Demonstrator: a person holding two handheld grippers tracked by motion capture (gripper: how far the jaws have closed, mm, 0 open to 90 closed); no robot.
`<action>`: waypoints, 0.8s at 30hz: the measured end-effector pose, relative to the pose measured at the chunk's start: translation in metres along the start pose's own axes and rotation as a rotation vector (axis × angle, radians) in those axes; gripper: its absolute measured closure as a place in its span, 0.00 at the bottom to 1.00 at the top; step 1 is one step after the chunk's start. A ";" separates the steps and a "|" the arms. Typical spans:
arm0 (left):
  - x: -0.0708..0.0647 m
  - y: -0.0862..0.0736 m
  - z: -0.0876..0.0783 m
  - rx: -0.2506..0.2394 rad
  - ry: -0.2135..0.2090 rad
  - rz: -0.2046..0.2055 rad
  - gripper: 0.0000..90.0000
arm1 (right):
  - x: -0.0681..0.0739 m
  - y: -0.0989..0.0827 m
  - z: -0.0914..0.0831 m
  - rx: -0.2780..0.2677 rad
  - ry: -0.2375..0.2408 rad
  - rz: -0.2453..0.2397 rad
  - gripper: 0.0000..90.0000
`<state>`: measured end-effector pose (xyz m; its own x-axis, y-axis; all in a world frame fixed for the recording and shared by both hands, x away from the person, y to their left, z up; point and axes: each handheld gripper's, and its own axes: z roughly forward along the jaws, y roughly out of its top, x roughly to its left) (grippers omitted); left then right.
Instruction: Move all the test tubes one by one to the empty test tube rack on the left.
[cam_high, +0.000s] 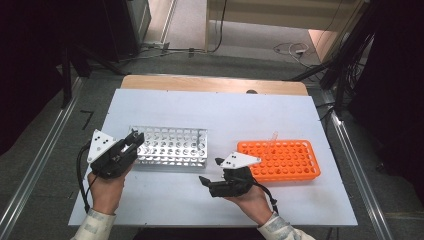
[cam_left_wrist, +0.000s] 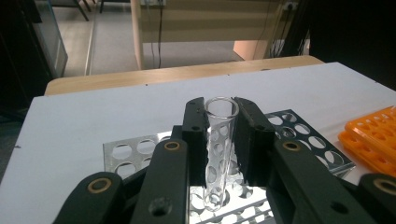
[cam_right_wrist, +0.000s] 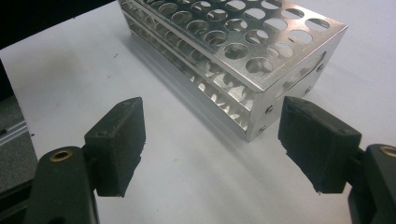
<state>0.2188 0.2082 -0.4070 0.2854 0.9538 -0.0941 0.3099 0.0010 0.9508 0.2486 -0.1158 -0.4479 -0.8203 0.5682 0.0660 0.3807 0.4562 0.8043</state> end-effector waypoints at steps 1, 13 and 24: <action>0.000 0.000 0.000 -0.002 0.005 0.001 0.83 | 0.000 0.000 0.000 0.001 0.000 0.001 0.24; 0.003 -0.008 0.008 0.011 0.040 0.031 0.83 | 0.001 0.000 0.000 0.001 0.001 0.001 0.24; 0.001 -0.018 0.016 0.028 0.055 0.064 0.83 | 0.001 -0.001 -0.001 0.001 0.002 -0.009 0.25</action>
<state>0.2275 0.2047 -0.4293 0.2560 0.9666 -0.0161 0.3179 -0.0685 0.9457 0.2473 -0.1163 -0.4480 -0.8242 0.5631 0.0600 0.3739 0.4615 0.8045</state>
